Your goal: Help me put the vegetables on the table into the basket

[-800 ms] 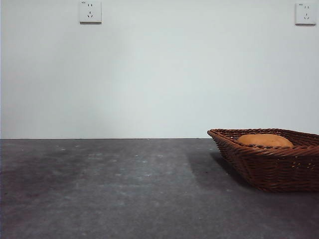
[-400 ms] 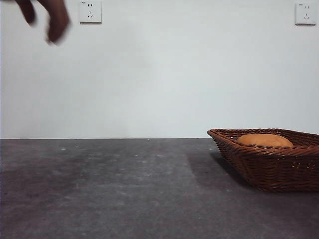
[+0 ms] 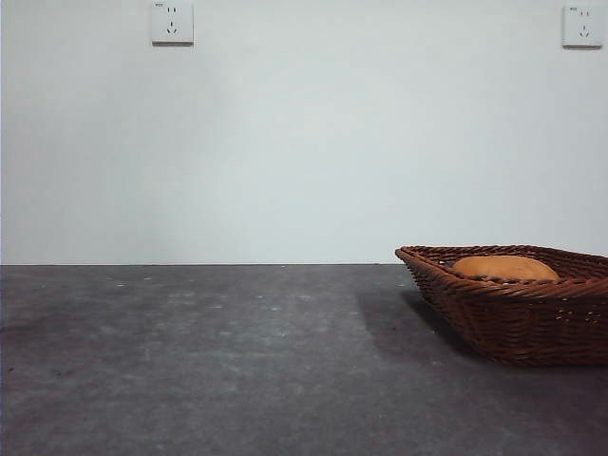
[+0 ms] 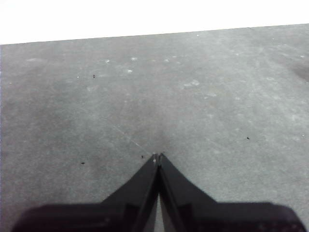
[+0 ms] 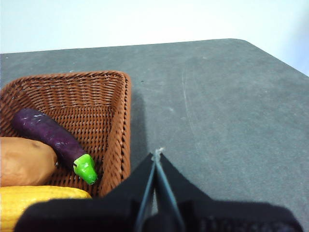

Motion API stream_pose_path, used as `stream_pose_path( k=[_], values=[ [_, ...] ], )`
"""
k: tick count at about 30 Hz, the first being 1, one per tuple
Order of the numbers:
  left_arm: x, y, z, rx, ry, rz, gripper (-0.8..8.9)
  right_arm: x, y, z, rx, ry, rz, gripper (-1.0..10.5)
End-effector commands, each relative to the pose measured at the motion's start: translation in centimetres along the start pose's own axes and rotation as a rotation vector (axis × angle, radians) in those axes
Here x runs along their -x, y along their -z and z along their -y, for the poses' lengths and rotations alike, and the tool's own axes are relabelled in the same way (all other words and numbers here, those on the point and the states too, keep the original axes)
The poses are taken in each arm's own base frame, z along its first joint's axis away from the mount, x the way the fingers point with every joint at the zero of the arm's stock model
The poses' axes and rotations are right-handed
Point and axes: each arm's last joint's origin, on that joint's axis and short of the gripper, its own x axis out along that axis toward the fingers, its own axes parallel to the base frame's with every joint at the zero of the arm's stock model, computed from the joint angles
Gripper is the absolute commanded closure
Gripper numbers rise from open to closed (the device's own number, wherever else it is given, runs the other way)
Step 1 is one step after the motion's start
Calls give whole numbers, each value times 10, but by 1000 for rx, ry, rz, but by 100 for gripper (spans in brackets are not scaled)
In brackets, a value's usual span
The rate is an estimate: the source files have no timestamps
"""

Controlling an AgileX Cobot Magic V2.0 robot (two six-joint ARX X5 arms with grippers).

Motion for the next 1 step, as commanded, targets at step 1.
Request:
stream_pose_path(
  k=[1],
  values=[
    [-1, 3, 0, 7, 1, -2, 817, -1, 3, 0, -10, 0, -4, 946]
  ],
)
